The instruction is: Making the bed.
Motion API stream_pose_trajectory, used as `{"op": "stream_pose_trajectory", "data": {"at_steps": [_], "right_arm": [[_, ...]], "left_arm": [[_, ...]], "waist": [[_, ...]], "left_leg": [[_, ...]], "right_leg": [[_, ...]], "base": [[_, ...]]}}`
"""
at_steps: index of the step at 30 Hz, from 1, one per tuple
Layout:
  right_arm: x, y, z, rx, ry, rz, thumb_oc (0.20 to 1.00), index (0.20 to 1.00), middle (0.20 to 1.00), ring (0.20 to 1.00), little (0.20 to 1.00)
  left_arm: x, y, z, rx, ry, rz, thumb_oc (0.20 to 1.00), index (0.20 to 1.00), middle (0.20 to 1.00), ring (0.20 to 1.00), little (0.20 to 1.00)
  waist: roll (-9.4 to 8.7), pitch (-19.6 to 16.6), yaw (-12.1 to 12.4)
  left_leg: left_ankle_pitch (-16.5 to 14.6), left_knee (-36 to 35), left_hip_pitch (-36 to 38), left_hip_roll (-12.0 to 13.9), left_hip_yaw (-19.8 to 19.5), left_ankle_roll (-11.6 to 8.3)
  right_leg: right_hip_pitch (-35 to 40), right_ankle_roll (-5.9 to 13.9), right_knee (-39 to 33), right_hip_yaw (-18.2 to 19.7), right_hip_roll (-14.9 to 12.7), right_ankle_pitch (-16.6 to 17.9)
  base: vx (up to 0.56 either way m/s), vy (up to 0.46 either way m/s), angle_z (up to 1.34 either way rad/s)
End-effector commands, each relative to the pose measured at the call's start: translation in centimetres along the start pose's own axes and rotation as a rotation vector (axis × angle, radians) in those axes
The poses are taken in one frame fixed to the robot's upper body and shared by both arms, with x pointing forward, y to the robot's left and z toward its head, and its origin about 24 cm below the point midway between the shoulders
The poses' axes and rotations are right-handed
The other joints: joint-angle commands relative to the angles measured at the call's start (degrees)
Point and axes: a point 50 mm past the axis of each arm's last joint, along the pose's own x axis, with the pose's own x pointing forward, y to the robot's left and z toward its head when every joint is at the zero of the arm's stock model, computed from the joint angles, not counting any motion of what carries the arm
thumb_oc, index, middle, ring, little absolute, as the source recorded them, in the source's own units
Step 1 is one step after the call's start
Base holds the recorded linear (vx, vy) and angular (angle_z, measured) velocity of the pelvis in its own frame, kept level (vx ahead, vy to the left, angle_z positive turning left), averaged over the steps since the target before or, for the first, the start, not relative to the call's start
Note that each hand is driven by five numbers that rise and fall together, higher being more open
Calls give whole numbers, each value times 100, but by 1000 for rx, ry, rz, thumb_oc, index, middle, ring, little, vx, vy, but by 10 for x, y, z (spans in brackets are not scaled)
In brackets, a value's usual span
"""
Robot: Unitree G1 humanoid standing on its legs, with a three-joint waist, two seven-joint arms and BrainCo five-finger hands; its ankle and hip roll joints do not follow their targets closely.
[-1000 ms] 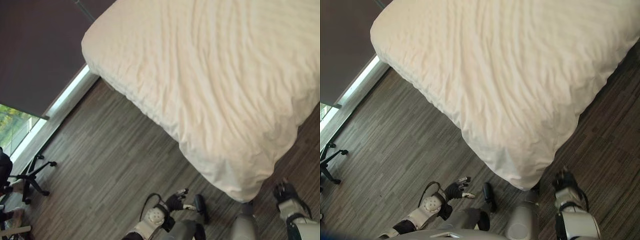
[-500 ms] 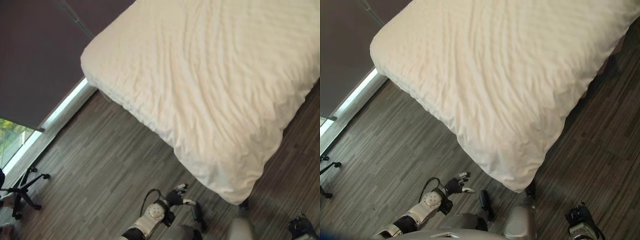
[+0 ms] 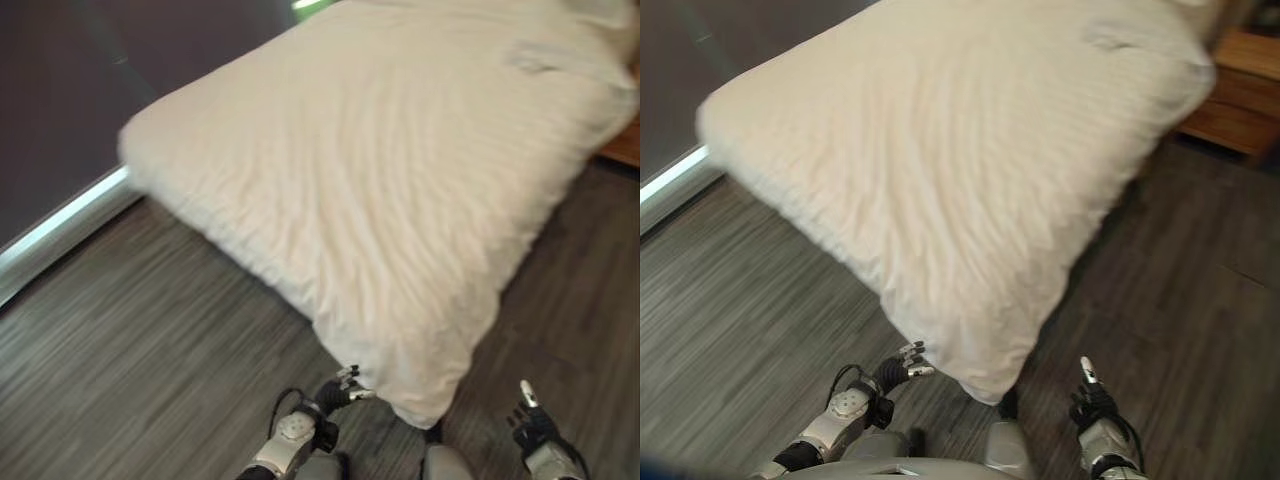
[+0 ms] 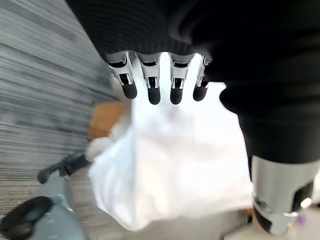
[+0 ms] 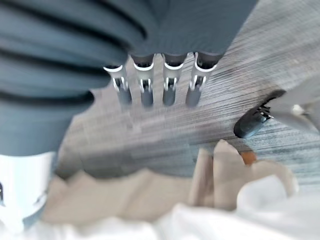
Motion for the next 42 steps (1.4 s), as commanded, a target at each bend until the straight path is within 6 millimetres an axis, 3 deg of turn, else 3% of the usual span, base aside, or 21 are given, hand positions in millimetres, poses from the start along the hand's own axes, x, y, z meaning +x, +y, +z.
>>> {"op": "stream_pose_trajectory", "data": {"at_steps": [1, 2, 3, 5, 8, 9, 13, 16, 17, 18, 21, 23, 25, 26, 27, 28, 30, 33, 36, 38, 42], "right_arm": [[-4, -27, 4, 57, -25, -85, 1000, 1000, 1000, 1000, 1000], [-5, -26, -1, 93, -24, -104, 1000, 1000, 1000, 1000, 1000], [-9, -29, -12, 113, 0, -113, 1000, 1000, 1000, 1000, 1000], [-14, -32, -28, 61, 40, -116, 1000, 1000, 1000, 1000, 1000], [-14, -28, -27, 76, 32, -89, 1000, 1000, 1000, 1000, 1000], [-16, -27, -24, 75, 8, -59, 1000, 1000, 1000, 1000, 1000], [-19, -28, -29, 36, 17, -33, 1000, 1000, 1000, 1000, 1000], [-18, 15, -21, -65, -31, 140, 1000, 1000, 1000, 1000, 1000], [-18, 15, -21, -65, -31, 140, 1000, 1000, 1000, 1000, 1000], [-20, 33, -20, -118, -42, 225, 1000, 1000, 1000, 1000, 1000], [-23, 51, -16, -188, -68, 314, 1000, 1000, 1000, 1000, 1000], [-28, 54, -14, -306, -84, 380, 1000, 1000, 1000, 1000, 1000], [-26, 51, -4, -333, -112, 376, 1000, 1000, 1000, 1000, 1000], [-26, 51, -4, -333, -113, 376, 1000, 1000, 1000, 1000, 1000], [-23, 51, 2, -342, -122, 366, 1000, 1000, 1000, 1000, 1000], [-21, 48, 3, -323, -117, 348, 1000, 1000, 1000, 1000, 1000], [-20, 44, 2, -300, -105, 331, 1000, 1000, 1000, 1000, 1000], [-17, 29, 3, -237, -98, 256, 1000, 1000, 1000, 1000, 1000], [-18, 26, 1, -162, -102, 224, 1000, 1000, 1000, 1000, 1000], [-18, 32, -5, -122, -86, 226, 1000, 1000, 1000, 1000, 1000], [-21, 40, -15, -144, -60, 271, 1000, 1000, 1000, 1000, 1000]], "left_arm": [[2, 2, 10, -44, -48, 2, 1000, 1000, 1000, 1000, 1000], [2, 7, 9, -39, -40, 20, 1000, 1000, 1000, 1000, 1000], [1, 10, 8, -29, -33, 31, 1000, 1000, 1000, 1000, 1000], [-8, 33, -3, -16, 6, 109, 1000, 1000, 1000, 1000, 1000], [-12, 36, -5, -40, 6, 121, 1000, 1000, 1000, 1000, 1000], [-20, 40, -20, -50, 51, 137, 1000, 1000, 1000, 1000, 1000], [-26, 43, -22, -7, 60, 123, 1000, 1000, 1000, 1000, 1000], [-26, 52, -19, -38, 47, 171, 1000, 1000, 1000, 1000, 1000], [-26, 52, -19, -38, 48, 171, 1000, 1000, 1000, 1000, 1000], [-25, 56, -15, -42, 32, 205, 1000, 1000, 1000, 1000, 1000], [-21, 60, -7, -65, 1, 237, 1000, 1000, 1000, 1000, 1000], [-22, 61, -10, -74, 14, 269, 1000, 1000, 1000, 1000, 1000], [-19, 57, -9, -84, 3, 273, 1000, 1000, 1000, 1000, 1000], [-19, 57, -9, -84, 3, 273, 1000, 1000, 1000, 1000, 1000], [-18, 57, -12, -117, 12, 299, 1000, 1000, 1000, 1000, 1000], [-20, 56, -13, -152, 3, 303, 1000, 1000, 1000, 1000, 1000], [-22, 55, -18, -187, 8, 306, 1000, 1000, 1000, 1000, 1000], [-34, 53, -37, -257, 48, 314, 1000, 1000, 1000, 1000, 1000], [-33, 46, -47, -278, 93, 310, 1000, 1000, 1000, 1000, 1000], [-26, 41, -41, -260, 88, 290, 1000, 1000, 1000, 1000, 1000], [-24, 41, -34, -240, 62, 278, 1000, 1000, 1000, 1000, 1000]], "waist": [[37, -107, -88], [-5, -70, -104], [-9, -37, -95], [-6, 151, 74], [2, 155, 158], [66, 88, 321], [9, -93, 424], [-236, -373, 712], [-236, -373, 711], [-344, -464, 846], [-359, -439, 889], [-328, -316, 897], [-328, -138, 960], [-323, -147, 956], [-413, -82, 929], [-479, -92, 916], [-502, -155, 895], [-437, -386, 823], [-246, -500, 726], [-161, -520, 632], [-200, -481, 621]], "left_leg": [[478, -1435, 630, -281, 196, 430], [572, -1677, 646, -319, 391, 475], [687, -1737, 622, -288, 534, 468], [962, -1763, 536, -123, 860, 503], [1079, -1803, 476, -84, 991, 502], [1186, -1751, 320, 7, 1237, 531], [1278, -1554, 99, 118, 1386, 459], [1533, -1491, -256, 401, 1591, 253], [1533, -1491, -256, 400, 1589, 253], [1660, -1420, -462, 664, 1737, 98], [1946, -1409, -684, 1023, 1781, -128], [2449, -1677, -650, 1419, 1580, -289], [2515, -1602, -723, 1251, 867, -303], [2519, -1600, -739, 1255, 860, -304], [2141, -1062, -765, 841, 332, -208], [1844, -767, -674, 673, 340, -147], [1730, -566, -633, 551, 400, -104], [1415, -692, -490, 38, 973, 185], [1477, -1387, -214, -118, 1246, 350], [1604, -1824, -95, -204, 1109, 384], [1625, -1863, -22, -181, 1051, 430]], "right_leg": [[-883, 556, -198, 108, 62, 875], [-1082, 713, -338, 35, 63, 1108], [-1102, 763, -369, -2, 45, 950], [-970, 514, 395, -443, -127, 531], [-850, 409, 728, -691, -257, 328], [-375, 241, 1532, -912, -502, -83], [295, 228, 1917, -896, -829, -143], [1050, 322, 1466, -1183, -1147, -159], [1052, 322, 1464, -1185, -1147, -158], [1324, 387, 990, -1397, -1193, -397], [1510, 355, 291, -1404, -922, -837], [1503, 111, 222, -1288, -404, -1114], [1482, -9, 186, -1147, -248, -1082], [1472, -10, 182, -1151, -244, -1075], [1343, -62, 173, -1050, -236, -955], [1301, -86, 124, -977, -274, -878], [1262, -102, 64, -955, -291, -811], [1226, -169, -101, -990, -87, -721], [1163, -154, -157, -1050, 132, -697], [1064, -152, -138, -1036, 221, -698], [1052, -174, -25, -991, 243, -713]], "base": [[-444, 230, -129], [-279, 105, -129], [-505, 93, -102], [-467, -18, -125], [-330, -20, -102], [-339, -27, -54], [-320, -128, -39], [-317, -296, -11], [-456, -497, -22], [-373, -423, -34], [-319, -426, -42], [-274, -531, -42], [-231, -404, -23], [-230, -346, -16], [-208, -324, -15], [-250, -391, -15], [-87, -178, -45], [-24, -136, -30], [0, -11, 29], [-38, 34, 28], [2, 24, 8]]}}
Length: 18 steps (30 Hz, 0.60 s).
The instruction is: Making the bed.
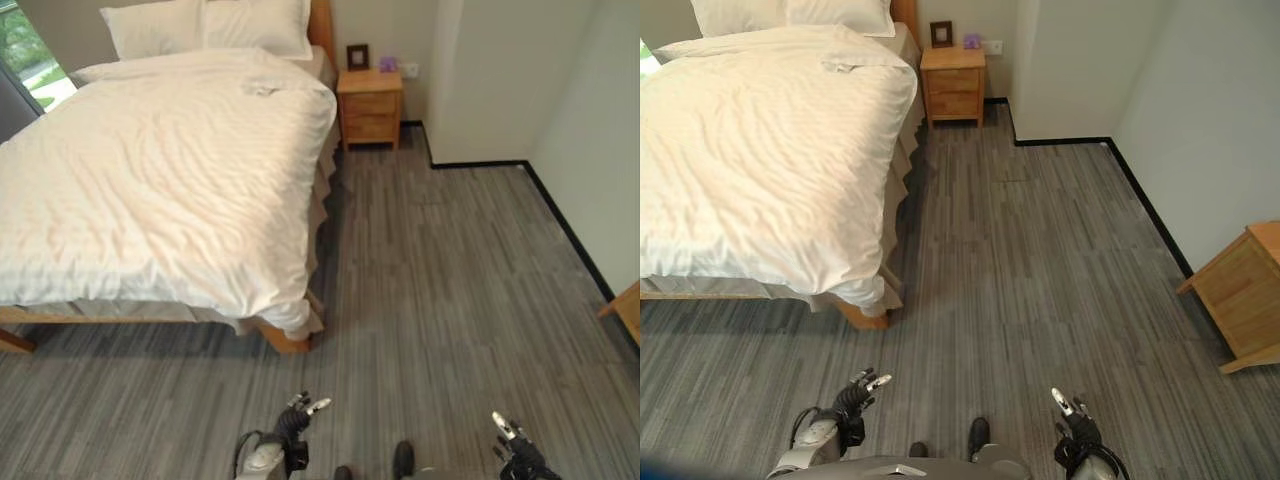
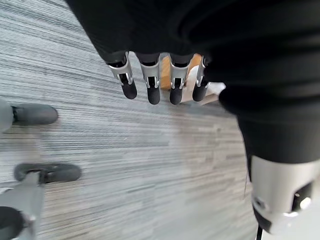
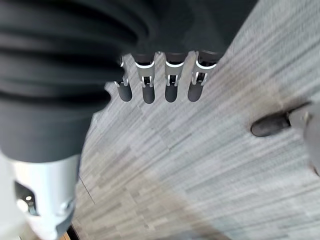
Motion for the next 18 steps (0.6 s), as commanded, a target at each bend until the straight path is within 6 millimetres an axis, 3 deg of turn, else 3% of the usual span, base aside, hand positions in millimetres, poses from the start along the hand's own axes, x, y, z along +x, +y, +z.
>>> {"op": "stream_pose_trajectory", "data": {"at_steps": [1, 2, 3, 6, 10, 18], "right_arm": [[6, 24, 19, 29, -88, 82, 1000, 1000, 1000, 1000, 1000], [5, 33, 19, 60, -102, 105, 1000, 1000, 1000, 1000, 1000], [10, -1, 25, 389, -123, -84, 1000, 1000, 1000, 1000, 1000], [15, 7, 37, 365, -137, -80, 1000, 1000, 1000, 1000, 1000], [12, 15, 44, 223, -148, 6, 1000, 1000, 1000, 1000, 1000], [10, 29, 40, 266, -133, 100, 1000, 1000, 1000, 1000, 1000]], "left_arm": [[4, 4, 30, -6, -117, 1, 1000, 1000, 1000, 1000, 1000], [5, 7, 26, -24, -96, 26, 1000, 1000, 1000, 1000, 1000], [0, 38, 55, -13, -191, 104, 1000, 1000, 1000, 1000, 1000], [-1, 39, 58, -75, -215, 119, 1000, 1000, 1000, 1000, 1000], [-6, 52, 59, 36, -208, 138, 1000, 1000, 1000, 1000, 1000], [-6, 57, 63, -43, -228, 171, 1000, 1000, 1000, 1000, 1000]], "waist": [[-250, 154, 80], [-284, 201, 91], [-206, 286, -47], [-274, 335, 81], [-440, 159, 174], [-437, 79, 143]], "left_leg": [[233, 67, -114, -159, -99, -168], [220, 54, -76, -143, -123, -138], [-188, -117, 300, 203, 683, -171], [-137, -88, 342, 254, 633, -172], [-138, -76, 384, 254, 625, -185], [-195, -98, 491, 227, 563, -158]], "right_leg": [[752, 436, -113, 448, -381, -131], [732, 428, -35, 484, -375, -154], [-225, 812, 1051, 403, -581, 260], [-122, 820, 933, 270, -679, 389], [379, 719, 422, 236, -643, 144], [436, 721, 472, 103, -709, 3]], "base": [[-23, 4, 8], [-8, 1, 5], [0, 0, 0], [-23, -59, -22], [22, -30, 0], [41, 4, 3]]}}
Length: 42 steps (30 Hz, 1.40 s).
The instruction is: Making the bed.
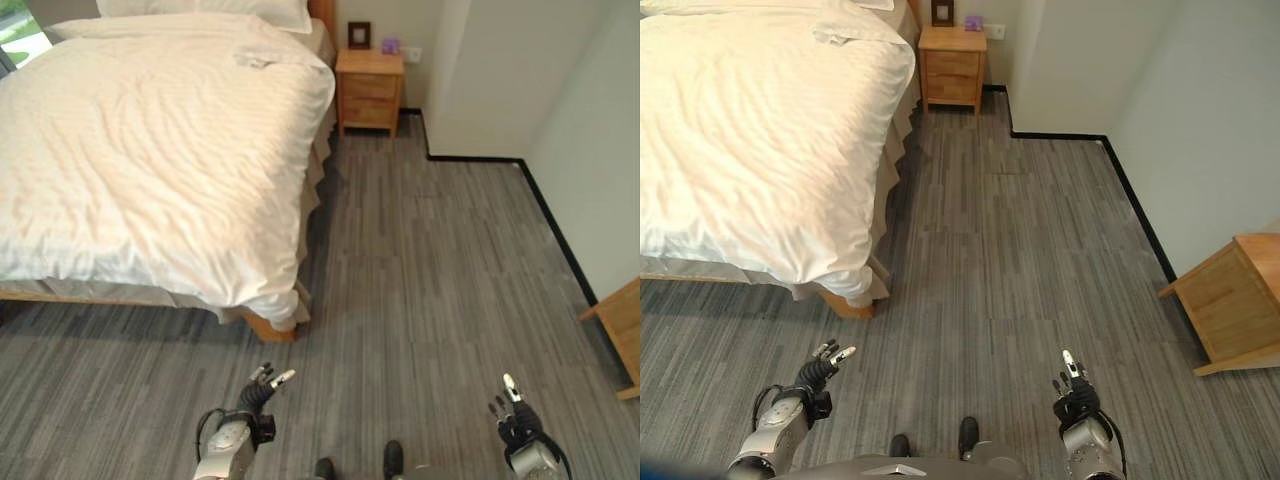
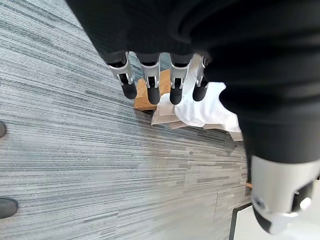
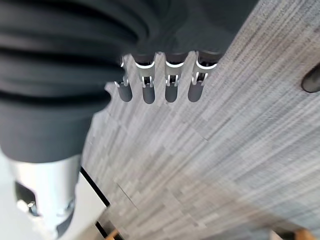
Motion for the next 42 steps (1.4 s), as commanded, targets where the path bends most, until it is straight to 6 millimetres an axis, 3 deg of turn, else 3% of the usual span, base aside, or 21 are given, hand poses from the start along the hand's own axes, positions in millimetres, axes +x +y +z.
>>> {"op": "stream_pose_trajectory", "data": {"at_steps": [1, 5, 9, 11, 12, 15, 18, 20, 21, 22, 24, 25, 28, 29, 31, 32, 33, 34, 40, 41, 42], "right_arm": [[1, 15, 5, 20, -33, 74, 1000, 1000, 1000, 1000, 1000], [1, 31, 16, -2, -81, 142, 1000, 1000, 1000, 1000, 1000], [-1, 29, 12, 2, -77, 137, 1000, 1000, 1000, 1000, 1000], [-2, 29, 11, 8, -75, 138, 1000, 1000, 1000, 1000, 1000], [-3, 23, 12, 14, -84, 125, 1000, 1000, 1000, 1000, 1000], [-6, 20, 11, -6, -90, 122, 1000, 1000, 1000, 1000, 1000], [-9, 17, 8, -21, -84, 120, 1000, 1000, 1000, 1000, 1000], [-11, 16, 4, -23, -69, 129, 1000, 1000, 1000, 1000, 1000], [-9, 14, 3, -34, -57, 123, 1000, 1000, 1000, 1000, 1000], [-9, 14, 3, -34, -57, 123, 1000, 1000, 1000, 1000, 1000], [-9, 20, 6, -15, -73, 145, 1000, 1000, 1000, 1000, 1000], [-10, 21, 10, -22, -76, 166, 1000, 1000, 1000, 1000, 1000], [-8, 23, 20, -77, -92, 179, 1000, 1000, 1000, 1000, 1000], [-6, 30, 28, -97, -113, 202, 1000, 1000, 1000, 1000, 1000], [-6, 30, 27, -97, -112, 202, 1000, 1000, 1000, 1000, 1000], [-8, 39, 35, -127, -144, 262, 1000, 1000, 1000, 1000, 1000], [-8, 39, 35, -127, -144, 261, 1000, 1000, 1000, 1000, 1000], [-7, 45, 34, -173, -142, 289, 1000, 1000, 1000, 1000, 1000], [-7, 70, 25, -190, -113, 380, 1000, 1000, 1000, 1000, 1000], [-9, 76, 17, -162, -101, 402, 1000, 1000, 1000, 1000, 1000], [-11, 82, 9, -163, -82, 416, 1000, 1000, 1000, 1000, 1000]], "left_arm": [[7, -2, 18, 1, -62, -2, 1000, 1000, 1000, 1000, 1000], [5, -11, 27, 115, -99, -71, 1000, 1000, 1000, 1000, 1000], [3, -15, 35, 144, -137, -97, 1000, 1000, 1000, 1000, 1000], [4, -19, 39, 147, -154, -118, 1000, 1000, 1000, 1000, 1000], [7, -29, 55, 143, -216, -150, 1000, 1000, 1000, 1000, 1000], [11, -42, 75, 140, -274, -186, 1000, 1000, 1000, 1000, 1000], [10, -48, 83, 150, -311, -209, 1000, 1000, 1000, 1000, 1000], [8, -56, 91, 139, -343, -251, 1000, 1000, 1000, 1000, 1000], [4, -61, 95, 131, -367, -272, 1000, 1000, 1000, 1000, 1000], [4, -60, 95, 131, -367, -271, 1000, 1000, 1000, 1000, 1000], [2, -65, 96, 88, -364, -286, 1000, 1000, 1000, 1000, 1000], [-1, -74, 100, 88, -376, -339, 1000, 1000, 1000, 1000, 1000], [-6, -83, 106, 83, -406, -393, 1000, 1000, 1000, 1000, 1000], [-7, -87, 105, 58, -404, -411, 1000, 1000, 1000, 1000, 1000], [-7, -87, 105, 59, -404, -411, 1000, 1000, 1000, 1000, 1000], [-10, -90, 101, 37, -407, -429, 1000, 1000, 1000, 1000, 1000], [-10, -90, 101, 37, -406, -429, 1000, 1000, 1000, 1000, 1000], [-11, -93, 97, 38, -399, -445, 1000, 1000, 1000, 1000, 1000], [-17, -81, 90, 33, -392, -429, 1000, 1000, 1000, 1000, 1000], [-19, -83, 87, 51, -386, -435, 1000, 1000, 1000, 1000, 1000], [-16, -84, 82, 79, -365, -415, 1000, 1000, 1000, 1000, 1000]], "waist": [[-152, -103, 57], [-14, 183, -33], [150, 349, -159], [157, 348, -283], [163, 377, -532], [109, 380, -826], [152, 352, -938], [166, 287, -944], [243, 232, -981], [231, 215, -999], [83, 192, -951], [-205, 381, -688], [-328, 543, -432], [-393, 549, -208], [-411, 537, -212], [-244, 420, 137], [-266, 430, 151], [-162, 313, 389], [-268, -93, 778], [-406, -175, 855], [-486, -183, 812]], "left_leg": [[-181, 77, 14, -134, 360, -26], [-366, 48, 202, -245, 326, 202], [-499, 48, 488, -113, 257, 207], [-614, 48, 684, -63, 271, 98], [-800, 48, 944, 11, 198, -128], [-945, 48, 1213, 219, 109, -441], [-970, 48, 1446, 432, 101, -577], [-425, 232, 1580, 642, 73, -743], [764, 1490, 1242, 1036, -34, -855], [779, 1487, 1215, 1026, -54, -855], [1703, 3090, 454, 1469, 147, -734], [1400, 4421, -466, 1295, 7, -418], [930, 5003, -1317, 922, -86, -336], [635, 4418, -2163, 577, 88, -361], [656, 4388, -2162, 557, 97, -354], [862, 2116, -2467, 250, 512, -420], [917, 2012, -2398, 223, 542, -415], [1228, 498, -2319, -116, 567, -390], [1466, 115, -2299, -245, 1100, -154], [1459, 205, -2237, -324, 1112, 3], [998, 543, -1955, -416, 1113, 251]], "right_leg": [[-186, 811, 761, -80, -778, 56], [-1096, 1073, 2864, 199, -940, 552], [-1743, 1127, 3841, 260, -898, 802], [-2046, 1109, 3377, 178, -1092, 716], [-2244, 1103, 1900, 189, -1213, 740], [-2320, 1251, 420, 329, -1225, 1091], [-2423, 1347, 138, 70, -1294, 1361], [-2261, 1237, 409, -183, -1197, 1302], [-2142, 861, 812, -186, -880, 969], [-2155, 859, 806, -194, -898, 975], [-1632, 404, 898, -253, -624, 550], [-1120, 98, 759, -99, -485, 251], [-619, 72, 581, 88, -441, 122], [-97, 113, 389, 141, -463, -20], [-105, 117, 380, 141, -483, -12], [549, 230, 203, 141, -268, -349], [563, 235, 196, 156, -295, -343], [1092, 307, 101, 270, -78, -572], [1932, 478, 540, 661, -49, -774], [1793, 709, 1357, 693, -126, -211], [1190, 1358, 3242, 588, -265, 1292]], "base": [[36, 62, -3], [52, 134, -16], [169, 81, -6], [480, -99, 7], [507, -158, 12], [620, -281, 19], [408, -223, 10], [680, -435, 20], [548, -402, 18], [572, -465, 24], [652, -653, 20], [635, -687, 7], [614, -411, -32], [604, -226, -40], [630, -101, 13], [798, -51, 1], [1364, -75, -39], [565, -23, -58], [879, -4, -73], [737, 138, -67], [743, 139, -49]]}}
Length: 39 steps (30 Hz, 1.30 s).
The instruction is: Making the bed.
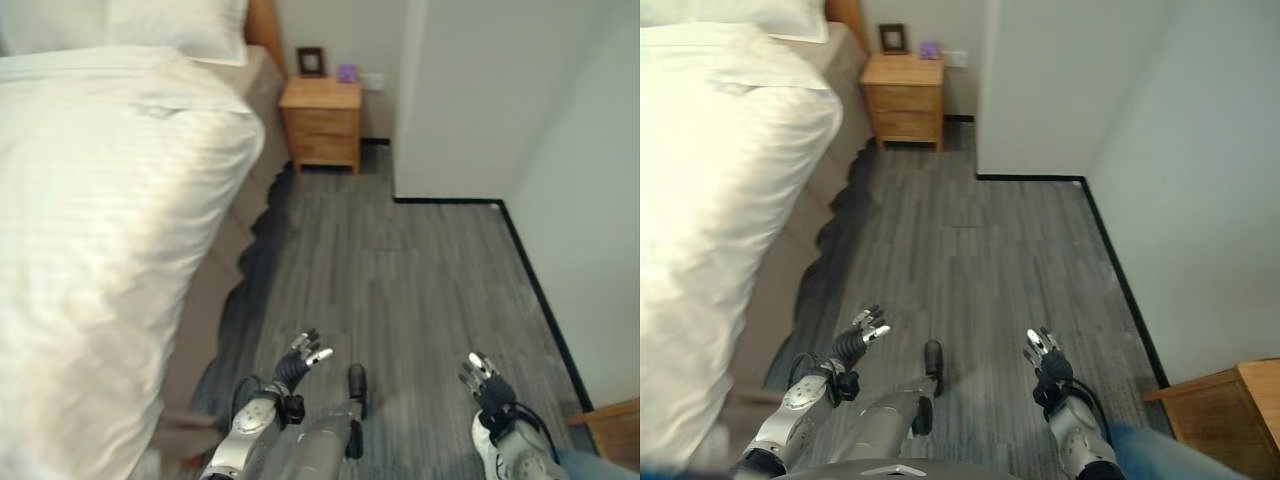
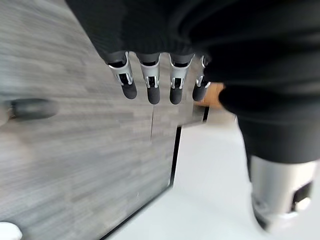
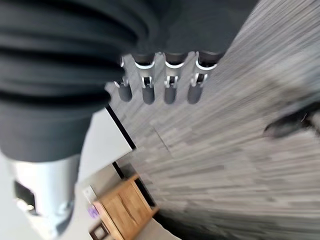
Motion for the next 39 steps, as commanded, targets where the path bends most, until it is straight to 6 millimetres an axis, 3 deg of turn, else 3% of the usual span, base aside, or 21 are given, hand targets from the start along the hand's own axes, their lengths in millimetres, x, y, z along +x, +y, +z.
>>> {"op": "stream_pose_trajectory", "data": {"at_steps": [1, 2, 3, 5, 7, 9, 10, 11, 12, 14, 15, 16, 18, 19, 22, 23, 25, 27, 30, 33, 39], "right_arm": [[12, 24, 35, 0, -146, 95, 1000, 1000, 1000, 1000, 1000], [14, 31, 34, 20, -146, 105, 1000, 1000, 1000, 1000, 1000], [17, 46, 30, 66, -137, 148, 1000, 1000, 1000, 1000, 1000], [16, 48, 29, 47, -129, 163, 1000, 1000, 1000, 1000, 1000], [12, 42, 35, 3, -145, 171, 1000, 1000, 1000, 1000, 1000], [10, 31, 36, 59, -158, 128, 1000, 1000, 1000, 1000, 1000], [10, 31, 36, 59, -158, 128, 1000, 1000, 1000, 1000, 1000], [2, 16, 37, 97, -176, 87, 1000, 1000, 1000, 1000, 1000], [2, 16, 37, 98, -176, 87, 1000, 1000, 1000, 1000, 1000], [-8, -1, 35, 104, -179, 51, 1000, 1000, 1000, 1000, 1000], [-14, -7, 35, 128, -198, 31, 1000, 1000, 1000, 1000, 1000], [-12, -8, 48, 186, -271, 22, 1000, 1000, 1000, 1000, 1000], [-11, -10, 52, 177, -285, 4, 1000, 1000, 1000, 1000, 1000], [-12, -18, 76, 172, -376, -17, 1000, 1000, 1000, 1000, 1000], [-16, -20, 106, 123, -483, -6, 1000, 1000, 1000, 1000, 1000], [-22, -22, 123, 76, -537, 5, 1000, 1000, 1000, 1000, 1000], [-31, -24, 142, 79, -643, -9, 1000, 1000, 1000, 1000, 1000], [-42, -20, 151, 87, -722, 3, 1000, 1000, 1000, 1000, 1000], [-54, -15, 166, 45, -812, 36, 1000, 1000, 1000, 1000, 1000], [-58, -4, 169, 116, -869, 88, 1000, 1000, 1000, 1000, 1000], [-83, 40, 194, -287, -905, 327, 1000, 1000, 1000, 1000, 1000]], "left_arm": [[20, -20, 45, 67, -173, -85, 1000, 1000, 1000, 1000, 1000], [22, -23, 48, 64, -177, -84, 1000, 1000, 1000, 1000, 1000], [27, -26, 57, 79, -207, -91, 1000, 1000, 1000, 1000, 1000], [30, -28, 64, 92, -226, -96, 1000, 1000, 1000, 1000, 1000], [33, -36, 71, 80, -241, -159, 1000, 1000, 1000, 1000, 1000], [36, -46, 74, 111, -236, -226, 1000, 1000, 1000, 1000, 1000], [36, -46, 74, 111, -236, -226, 1000, 1000, 1000, 1000, 1000], [39, -55, 81, 168, -253, -284, 1000, 1000, 1000, 1000, 1000], [39, -55, 81, 168, -252, -284, 1000, 1000, 1000, 1000, 1000], [41, -67, 83, 227, -256, -352, 1000, 1000, 1000, 1000, 1000], [40, -71, 83, 229, -258, -381, 1000, 1000, 1000, 1000, 1000], [35, -79, 86, 234, -270, -436, 1000, 1000, 1000, 1000, 1000], [32, -78, 84, 243, -267, -441, 1000, 1000, 1000, 1000, 1000], [27, -74, 87, 276, -277, -453, 1000, 1000, 1000, 1000, 1000], [25, -65, 89, 243, -282, -426, 1000, 1000, 1000, 1000, 1000], [26, -59, 88, 233, -276, -402, 1000, 1000, 1000, 1000, 1000], [28, -52, 85, 189, -255, -364, 1000, 1000, 1000, 1000, 1000], [27, -38, 81, 137, -251, -296, 1000, 1000, 1000, 1000, 1000], [12, -11, 65, 42, -227, -207, 1000, 1000, 1000, 1000, 1000], [3, 6, 66, 16, -248, -138, 1000, 1000, 1000, 1000, 1000], [-27, 54, 49, -71, -256, 88, 1000, 1000, 1000, 1000, 1000]], "waist": [[-283, 214, 177], [-198, 323, 94], [3, 511, -150], [67, 580, -260], [151, 668, -630], [54, 644, -853], [64, 650, -865], [-46, 603, -1144], [-52, 596, -1140], [-99, 522, -1267], [-122, 471, -1244], [-119, 454, -1092], [-110, 480, -1133], [-64, 548, -1051], [-11, 598, -1080], [8, 626, -1126], [-34, 626, -1321], [2, 534, -1410], [169, 380, -1312], [173, 330, -1263], [43, 326, -1013]], "left_leg": [[702, -709, 429, 139, -248, -762], [424, -608, 735, 191, -227, -688], [134, -583, 1310, 329, -351, -578], [88, -598, 1593, 339, -457, -568], [-139, -794, 2291, 241, -907, -638], [-394, -666, 2481, 96, -1366, -776], [-392, -662, 2483, 108, -1380, -778], [-568, -621, 2612, 39, -2218, -917], [-558, -622, 2602, 32, -2215, -916], [-571, -678, 2594, 0, -3091, -971], [-548, -686, 2546, -31, -3375, -1006], [-497, -576, 2400, -51, -3796, -1049], [-419, -558, 2332, -67, -4099, -1108], [-332, -464, 2127, -7, -4278, -1245], [-216, -471, 1861, 173, -3841, -1303], [-187, -405, 1662, 304, -3236, -1261], [-323, -76, 1671, 743, -1279, -1275], [-281, -162, 1809, 946, -544, -1385], [52, -1141, 1908, 758, -996, -1373], [62, -1208, 1937, 724, -1054, -1359], [47, -1216, 2110, 732, -1003, -1353]], "right_leg": [[-823, 1095, 1733, 90, -1370, 2810], [-1249, 1166, 2415, -44, -1499, 3160], [-2174, 962, 3308, -265, -1567, 2891], [-2554, 836, 3406, -394, -1687, 2691], [-3160, 614, 2290, -613, -1784, 2011], [-3151, 612, 660, -107, -1663, 2001], [-3120, 609, 614, -127, -1656, 2025], [-2973, 851, -586, 1544, -1372, 2087], [-2975, 855, -606, 1550, -1379, 2103], [-2888, 1070, -673, 3088, -1049, 2198], [-2779, 1056, -733, 3237, -1057, 2104], [-2616, 925, -837, 2795, -1290, 1874], [-2581, 859, -756, 2704, -1225, 1819], [-2478, 712, -897, 2251, -1279, 1702], [-2400, 626, -905, 1678, -1429, 1606], [-2333, 608, -917, 1306, -1586, 1553], [-2191, 598, -997, 470, -1894, 1578], [-2037, 540, -1270, -91, -1987, 1612], [-1933, 531, -1502, -379, -1806, 1623], [-1931, 523, -1463, -432, -1787, 1623], [-1782, 484, -1497, -387, -1761, 1566]], "base": [[693, 190, -32], [631, 213, -9], [627, 212, -2], [636, 103, 31], [857, -41, 76], [547, -174, 161], [697, -324, 171], [435, -209, 163], [566, -289, 200], [311, -235, 191], [339, -379, 257], [258, -398, 266], [102, -320, 268], [-12, -306, 178], [-31, -184, 176], [-111, -130, 139], [-170, -92, 215], [-140, -55, 277], [-65, 18, 121], [-8, 39, 54], [-25, 9, -18]]}}
